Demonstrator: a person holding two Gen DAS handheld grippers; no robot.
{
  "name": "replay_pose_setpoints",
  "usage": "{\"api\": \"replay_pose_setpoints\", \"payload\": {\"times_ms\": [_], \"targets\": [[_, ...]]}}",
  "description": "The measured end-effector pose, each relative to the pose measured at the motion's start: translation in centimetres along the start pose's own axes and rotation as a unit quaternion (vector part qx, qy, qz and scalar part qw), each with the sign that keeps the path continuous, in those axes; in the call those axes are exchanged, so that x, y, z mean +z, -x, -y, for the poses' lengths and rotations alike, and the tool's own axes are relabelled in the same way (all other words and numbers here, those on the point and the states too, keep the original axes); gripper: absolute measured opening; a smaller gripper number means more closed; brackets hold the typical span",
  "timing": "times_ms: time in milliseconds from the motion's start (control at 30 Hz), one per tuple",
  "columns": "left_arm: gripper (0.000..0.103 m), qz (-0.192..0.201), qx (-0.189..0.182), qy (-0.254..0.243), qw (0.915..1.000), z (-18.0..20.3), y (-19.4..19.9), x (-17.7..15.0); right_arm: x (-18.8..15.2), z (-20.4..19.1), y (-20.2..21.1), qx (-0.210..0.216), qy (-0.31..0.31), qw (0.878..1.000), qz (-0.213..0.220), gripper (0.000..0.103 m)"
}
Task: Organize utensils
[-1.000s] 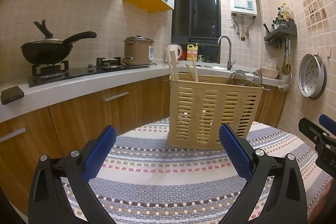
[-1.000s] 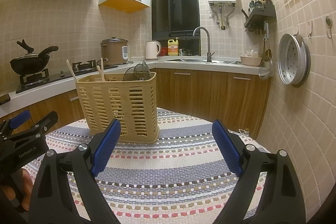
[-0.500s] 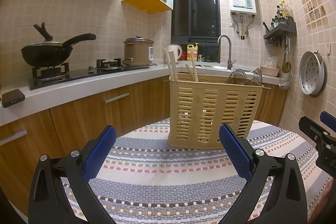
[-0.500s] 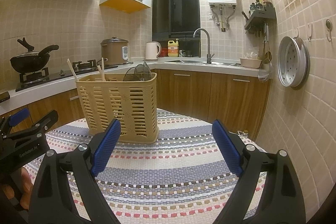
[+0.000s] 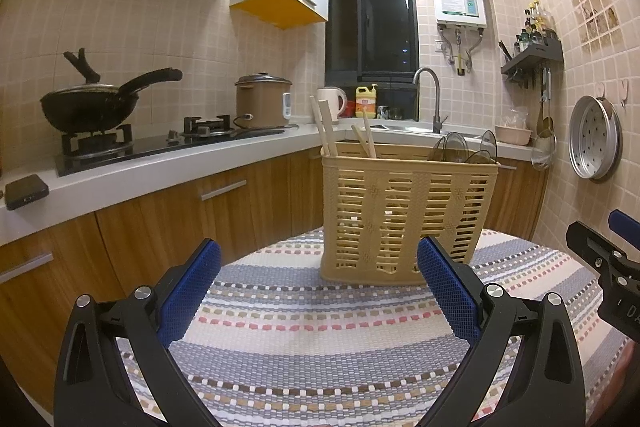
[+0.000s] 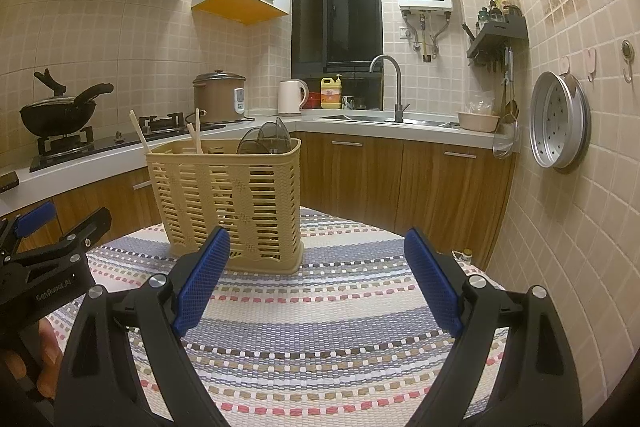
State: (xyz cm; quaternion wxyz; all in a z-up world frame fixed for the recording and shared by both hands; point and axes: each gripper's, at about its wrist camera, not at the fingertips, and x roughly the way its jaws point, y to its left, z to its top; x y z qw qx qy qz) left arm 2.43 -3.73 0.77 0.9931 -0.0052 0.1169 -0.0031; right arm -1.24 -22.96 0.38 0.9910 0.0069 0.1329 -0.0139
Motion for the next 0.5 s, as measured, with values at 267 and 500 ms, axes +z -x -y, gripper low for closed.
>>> {"api": "replay_pose_setpoints", "payload": {"times_ms": [267, 500], "targets": [[0.095, 0.016, 0.008, -0.003, 0.9998, 0.0, 0.5, 0.1, 0.0, -0.1, 0.0, -0.001, 0.003, 1.0, 0.0, 0.086], [0.095, 0.003, 0.006, 0.02, 0.9998, -1.0, 0.2, 0.4, 0.0, -0.2, -0.1, -0.002, 0.003, 1.0, 0.001, 0.086]]}}
